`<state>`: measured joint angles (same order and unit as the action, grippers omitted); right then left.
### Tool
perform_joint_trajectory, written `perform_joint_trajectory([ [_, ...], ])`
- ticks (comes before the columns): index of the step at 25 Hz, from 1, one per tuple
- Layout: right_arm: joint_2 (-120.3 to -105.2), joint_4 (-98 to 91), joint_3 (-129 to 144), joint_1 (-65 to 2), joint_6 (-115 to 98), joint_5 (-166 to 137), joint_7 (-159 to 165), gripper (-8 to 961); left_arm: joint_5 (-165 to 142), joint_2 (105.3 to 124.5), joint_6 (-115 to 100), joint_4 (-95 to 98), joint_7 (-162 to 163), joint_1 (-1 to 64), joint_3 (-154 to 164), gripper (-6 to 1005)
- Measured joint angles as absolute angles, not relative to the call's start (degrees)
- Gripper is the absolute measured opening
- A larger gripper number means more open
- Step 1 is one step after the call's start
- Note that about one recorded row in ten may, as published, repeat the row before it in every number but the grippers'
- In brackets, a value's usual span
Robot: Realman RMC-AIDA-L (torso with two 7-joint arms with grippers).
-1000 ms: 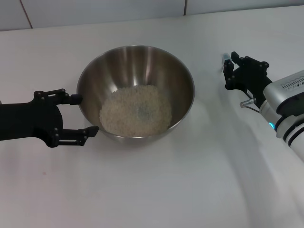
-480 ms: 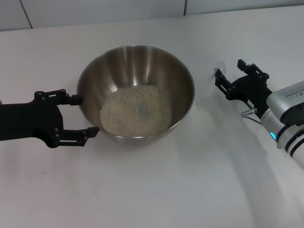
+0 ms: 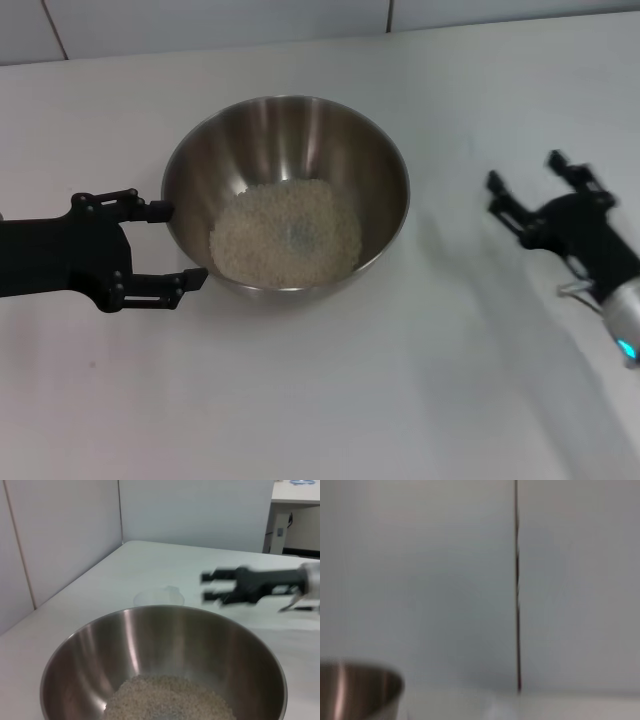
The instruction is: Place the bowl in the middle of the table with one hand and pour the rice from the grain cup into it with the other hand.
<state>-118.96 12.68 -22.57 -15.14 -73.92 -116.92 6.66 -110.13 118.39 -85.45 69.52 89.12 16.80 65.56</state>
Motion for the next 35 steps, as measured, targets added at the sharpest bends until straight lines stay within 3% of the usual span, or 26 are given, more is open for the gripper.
perform_joint_trajectory([
  [2, -118.11, 9.43, -22.63, -11.48, -90.67, -117.52, 11.05, 820, -110.12, 118.39, -85.45, 69.52, 89.12, 16.79, 65.56, 867],
  [5, -116.84, 4.11, -22.3, -11.47, -101.68, -117.92, 18.56, 821, -110.12, 118.38, -85.44, 69.52, 89.1, 16.78, 65.55, 867],
  [7, -114.96, -9.21, -19.05, -16.2, -111.8, -119.7, 36.24, 821, -110.12, 118.39, -85.43, 69.52, 88.97, 16.83, 65.56, 867],
  [9, -114.95, -14.88, -16.65, -18.25, -113.35, -120.12, 42.29, 822, -110.12, 118.39, -85.44, 69.52, 88.94, 16.84, 65.57, 867],
  [11, -115.69, -27.99, -9.25, -22.5, -115.1, -120.53, 53.97, 822, -110.12, 118.39, -85.41, 69.52, 88.94, 16.93, 65.56, 867],
  [12, -117.56, -40.32, -0.42, -25.29, -114.87, -120.59, 63.54, 822, -110.13, 118.39, -85.4, 69.52, 88.95, 16.95, 65.56, 867],
  [13, -117.56, -40.32, -0.42, -25.29, -114.87, -120.59, 63.54, 822, -110.13, 118.39, -85.4, 69.52, 88.95, 16.95, 65.56, 867],
  [16, -119.51, -54.64, 13.02, -27.41, -111.83, -120.5, 75.65, 821, -110.12, 118.39, -85.28, 69.52, 89.05, 17.13, 65.56, 867],
  [21, -119.45, -65.57, 34.03, -28.91, -103.95, -122.96, 92.15, 820, -110.11, 118.47, -85.3, 69.52, 89.11, 17.41, 65.56, 866],
  [35, -119.51, -71.31, 51.82, -28.76, -94.63, -125.84, 101.84, 820, -110.12, 118.31, -85.44, 69.77, 89.21, 17.24, 65.83, 867],
])
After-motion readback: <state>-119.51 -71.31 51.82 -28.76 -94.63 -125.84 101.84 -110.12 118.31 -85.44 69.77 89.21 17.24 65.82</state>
